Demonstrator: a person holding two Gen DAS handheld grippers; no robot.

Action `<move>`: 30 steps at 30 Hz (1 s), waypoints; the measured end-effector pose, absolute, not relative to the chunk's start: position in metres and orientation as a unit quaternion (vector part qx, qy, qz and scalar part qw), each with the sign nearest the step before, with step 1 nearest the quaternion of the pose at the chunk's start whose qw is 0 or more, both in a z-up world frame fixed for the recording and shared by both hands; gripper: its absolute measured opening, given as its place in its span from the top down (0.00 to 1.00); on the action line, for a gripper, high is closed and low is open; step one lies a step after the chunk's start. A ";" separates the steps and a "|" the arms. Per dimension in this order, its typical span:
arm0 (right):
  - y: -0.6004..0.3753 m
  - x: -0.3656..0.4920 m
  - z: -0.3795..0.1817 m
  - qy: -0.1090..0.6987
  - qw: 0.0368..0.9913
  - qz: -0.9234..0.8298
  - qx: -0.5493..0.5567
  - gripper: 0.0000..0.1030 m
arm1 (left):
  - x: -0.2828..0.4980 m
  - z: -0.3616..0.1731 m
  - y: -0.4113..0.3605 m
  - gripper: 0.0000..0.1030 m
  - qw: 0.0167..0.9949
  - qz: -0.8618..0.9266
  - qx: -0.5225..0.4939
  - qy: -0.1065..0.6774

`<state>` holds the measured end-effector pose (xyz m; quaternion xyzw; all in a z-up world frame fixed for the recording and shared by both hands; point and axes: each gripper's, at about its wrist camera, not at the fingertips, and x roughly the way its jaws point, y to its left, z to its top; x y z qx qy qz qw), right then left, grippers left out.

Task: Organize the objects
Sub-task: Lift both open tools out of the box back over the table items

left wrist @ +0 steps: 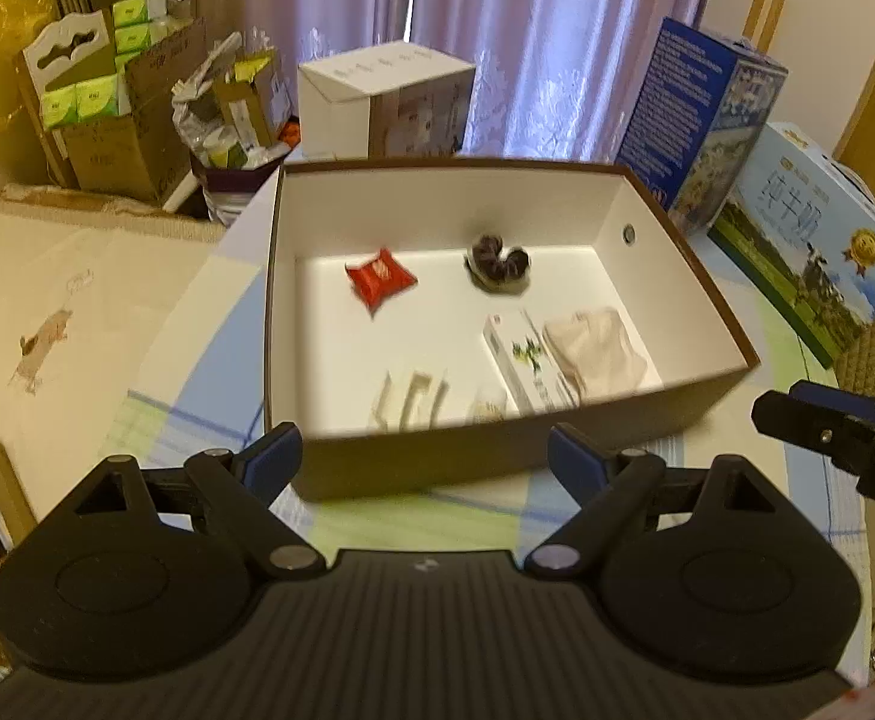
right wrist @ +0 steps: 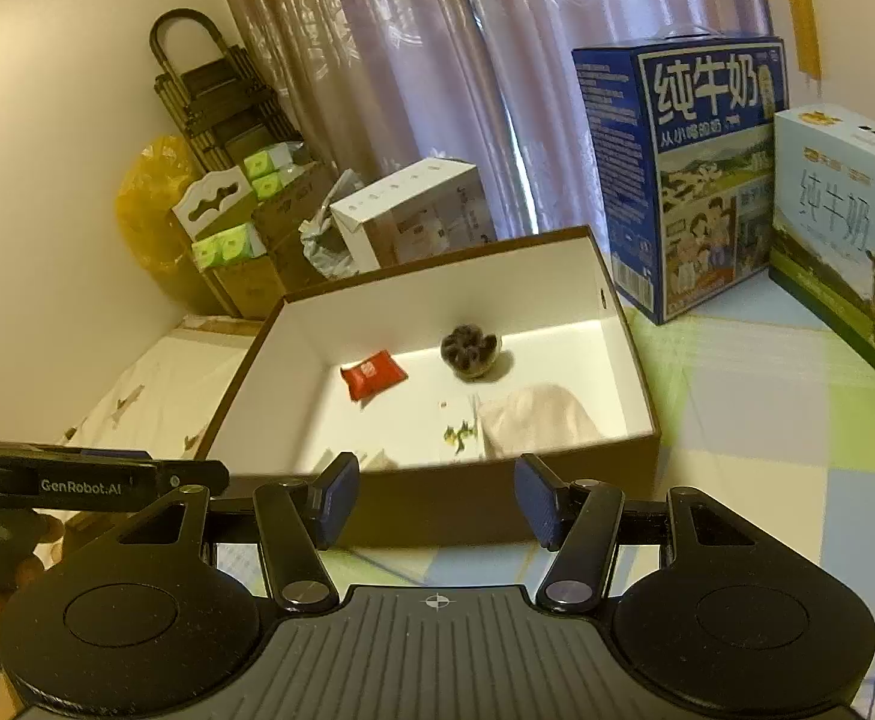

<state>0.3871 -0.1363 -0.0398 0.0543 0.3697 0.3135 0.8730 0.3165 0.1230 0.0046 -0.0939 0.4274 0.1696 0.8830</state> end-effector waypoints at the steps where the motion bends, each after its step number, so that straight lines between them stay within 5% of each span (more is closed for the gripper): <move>1: -0.138 0.382 -0.039 0.370 0.873 0.314 0.055 0.47 | 0.311 0.004 0.121 0.16 0.882 0.169 -0.096 0.429; 30: -0.200 0.276 -0.054 0.407 0.868 0.272 0.083 0.47 | 0.229 -0.021 0.061 0.16 0.863 0.148 -0.094 0.473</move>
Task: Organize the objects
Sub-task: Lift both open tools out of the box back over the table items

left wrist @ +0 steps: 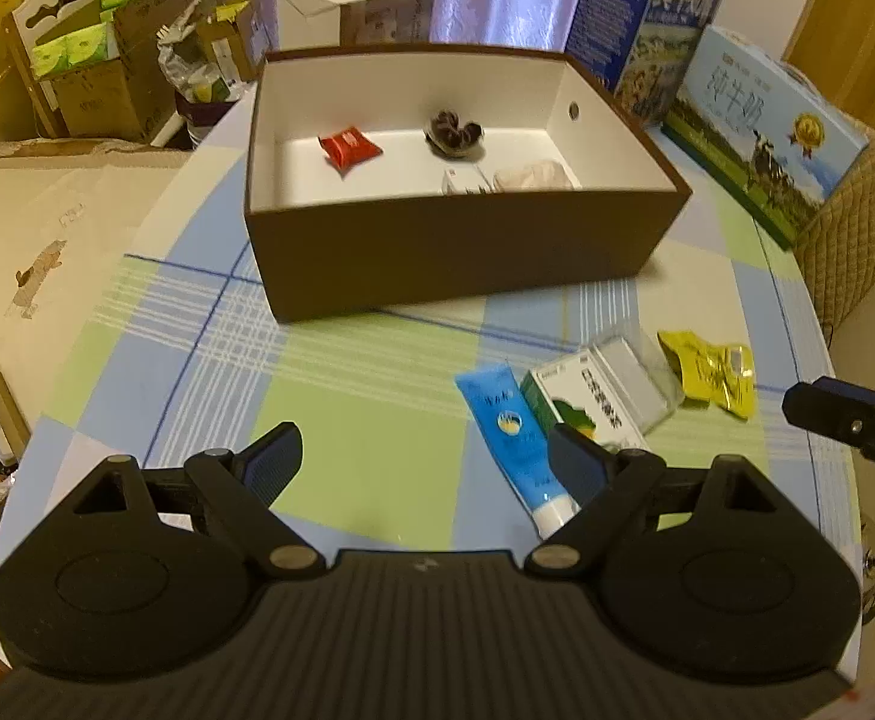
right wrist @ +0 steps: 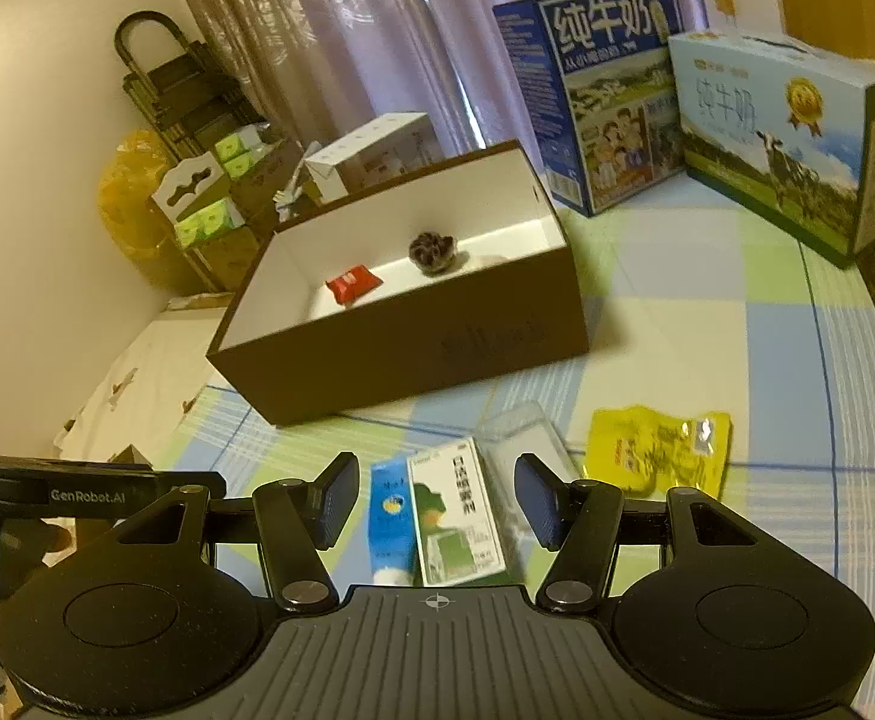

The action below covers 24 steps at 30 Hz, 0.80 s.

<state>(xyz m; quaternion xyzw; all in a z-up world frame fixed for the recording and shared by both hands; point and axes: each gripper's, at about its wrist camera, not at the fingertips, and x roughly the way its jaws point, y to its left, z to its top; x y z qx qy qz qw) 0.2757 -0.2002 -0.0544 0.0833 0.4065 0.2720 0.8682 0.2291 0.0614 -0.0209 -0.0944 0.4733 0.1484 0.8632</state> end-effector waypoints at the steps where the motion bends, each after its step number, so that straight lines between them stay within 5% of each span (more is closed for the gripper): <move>1: -0.201 0.274 -0.056 0.409 0.868 0.268 0.083 0.47 | 0.228 -0.024 0.060 0.16 0.862 0.148 -0.093 0.476; 24: -0.239 0.259 -0.099 0.471 0.862 0.178 0.064 0.47 | 0.232 -0.085 0.037 0.16 0.833 0.117 -0.099 0.532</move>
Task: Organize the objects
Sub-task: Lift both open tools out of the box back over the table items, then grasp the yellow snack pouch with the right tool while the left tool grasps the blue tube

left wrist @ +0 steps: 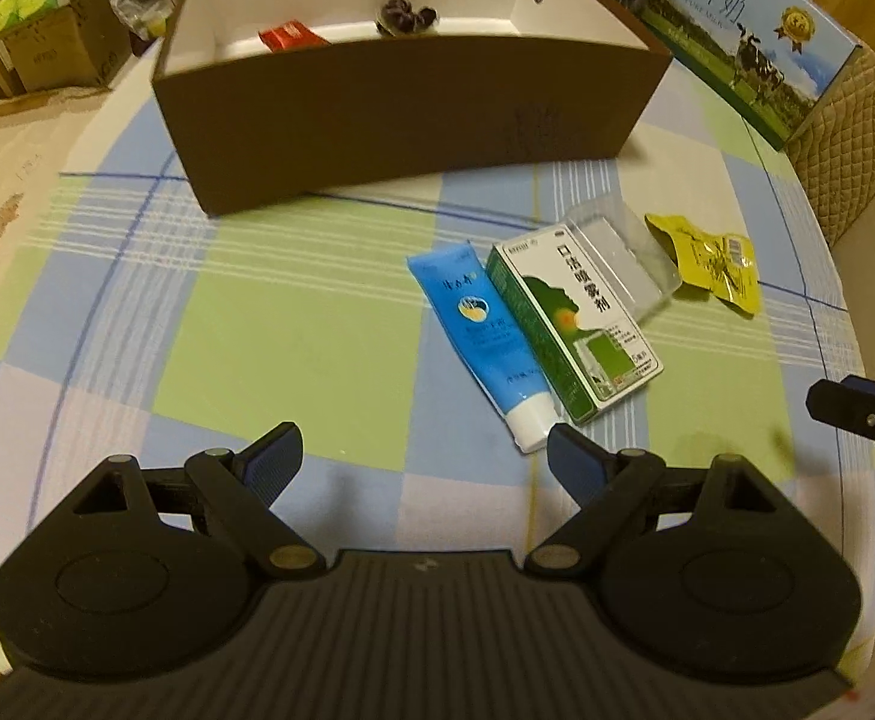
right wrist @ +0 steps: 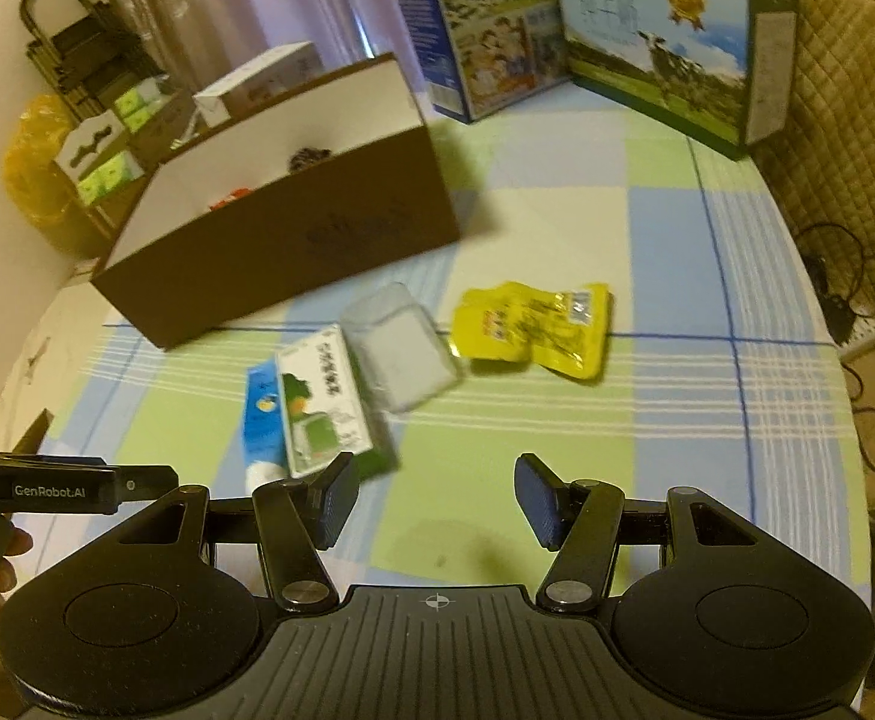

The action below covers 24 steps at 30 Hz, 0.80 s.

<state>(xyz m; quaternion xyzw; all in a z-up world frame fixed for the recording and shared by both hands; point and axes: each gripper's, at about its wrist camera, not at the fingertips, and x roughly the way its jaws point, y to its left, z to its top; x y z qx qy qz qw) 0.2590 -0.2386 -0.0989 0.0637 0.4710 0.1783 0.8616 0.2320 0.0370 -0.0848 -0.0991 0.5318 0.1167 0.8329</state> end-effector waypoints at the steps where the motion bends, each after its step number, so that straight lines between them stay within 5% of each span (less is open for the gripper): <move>1: -0.241 0.259 -0.100 0.473 0.861 0.175 0.064 0.47 | 0.233 -0.088 0.037 0.16 0.832 0.116 -0.101 0.533; 14: -0.264 0.263 -0.106 0.483 0.859 0.154 0.069 0.47 | 0.267 -0.118 0.027 0.19 0.831 0.106 -0.101 0.536; 24: -0.283 0.268 -0.111 0.491 0.857 0.135 0.077 0.47 | 0.288 -0.145 0.026 0.31 0.820 0.101 -0.106 0.553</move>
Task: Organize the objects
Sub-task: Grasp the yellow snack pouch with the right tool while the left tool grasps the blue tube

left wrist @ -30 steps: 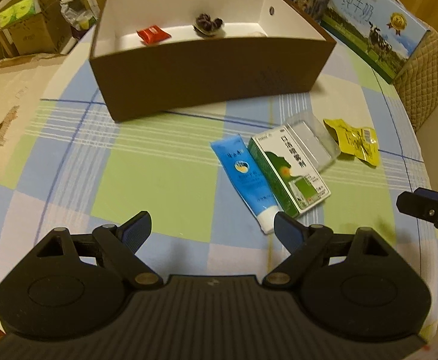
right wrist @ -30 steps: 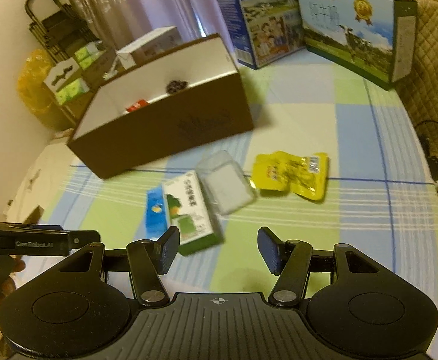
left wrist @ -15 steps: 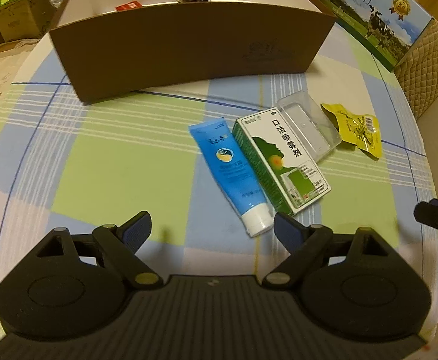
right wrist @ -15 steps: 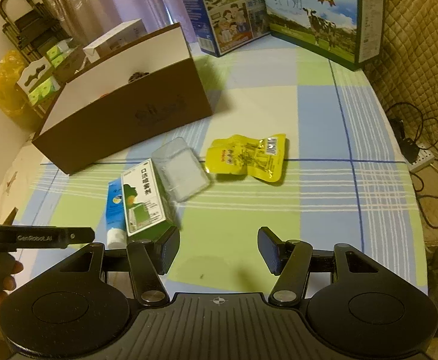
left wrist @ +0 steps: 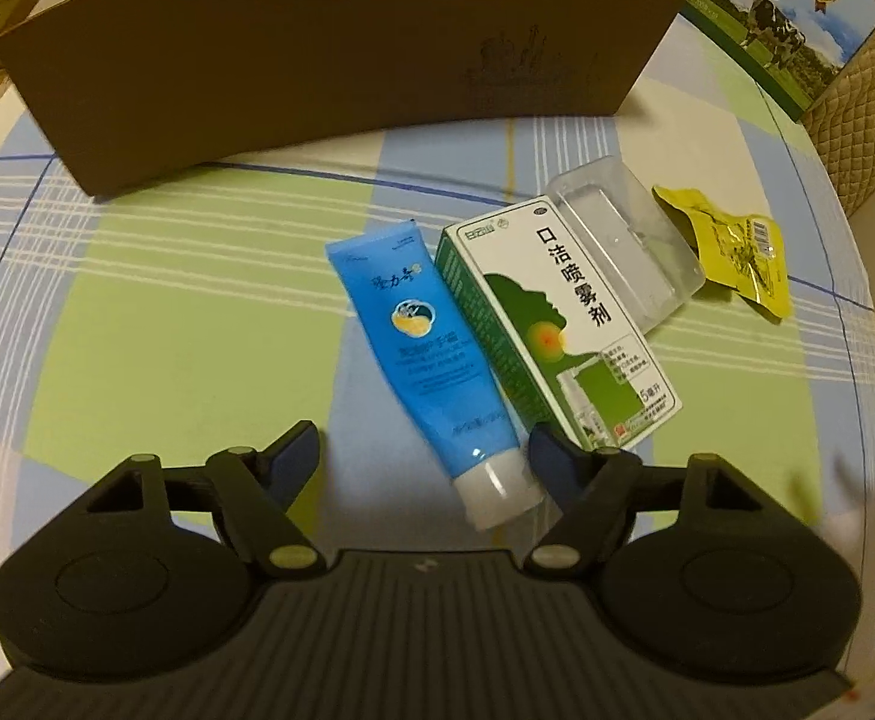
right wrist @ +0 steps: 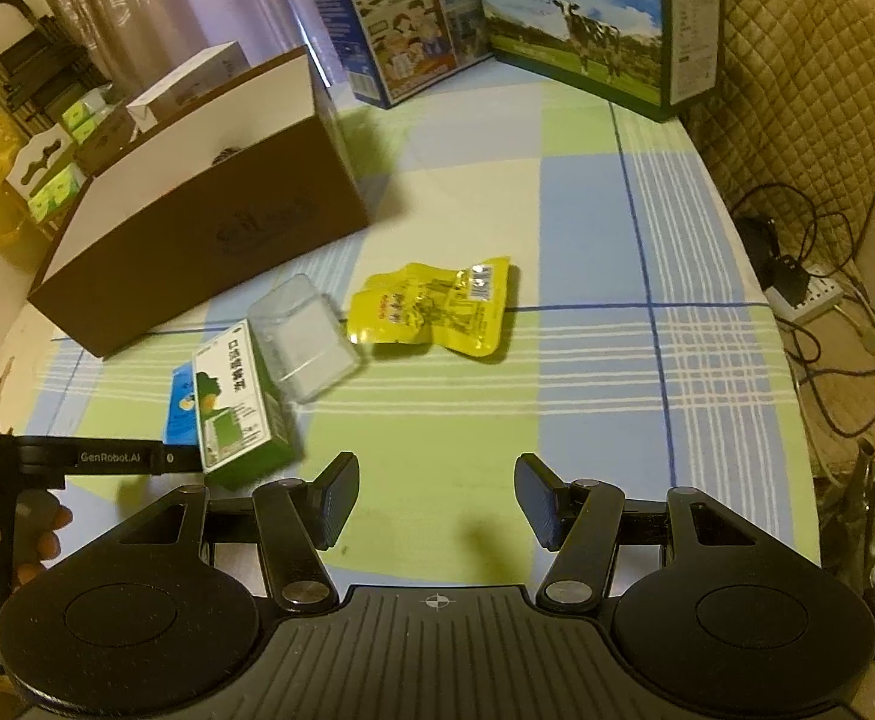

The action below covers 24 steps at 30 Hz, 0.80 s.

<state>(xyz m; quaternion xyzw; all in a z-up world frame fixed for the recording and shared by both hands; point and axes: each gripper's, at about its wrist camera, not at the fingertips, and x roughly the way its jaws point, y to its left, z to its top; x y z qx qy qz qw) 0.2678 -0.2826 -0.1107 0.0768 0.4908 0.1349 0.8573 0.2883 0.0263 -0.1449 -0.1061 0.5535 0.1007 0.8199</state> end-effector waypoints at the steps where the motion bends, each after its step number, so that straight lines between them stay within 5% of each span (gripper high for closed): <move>1: -0.284 0.268 -0.112 0.492 0.857 0.134 0.077 0.47 | 0.290 -0.146 0.026 0.32 0.821 0.101 -0.102 0.553; 5: -0.285 0.272 -0.116 0.495 0.855 0.135 0.073 0.47 | 0.297 -0.149 0.028 0.35 0.825 0.103 -0.094 0.548; 9: -0.283 0.282 -0.121 0.490 0.858 0.144 0.060 0.47 | 0.294 -0.147 0.030 0.64 0.836 0.096 -0.084 0.534; 13: -0.279 0.300 -0.127 0.474 0.864 0.164 0.038 0.47 | 0.287 -0.148 0.035 0.70 0.842 0.101 -0.071 0.526; 24: -0.210 0.315 -0.170 0.381 0.857 0.253 -0.238 0.47 | 0.265 -0.144 0.064 0.71 0.842 0.140 -0.092 0.514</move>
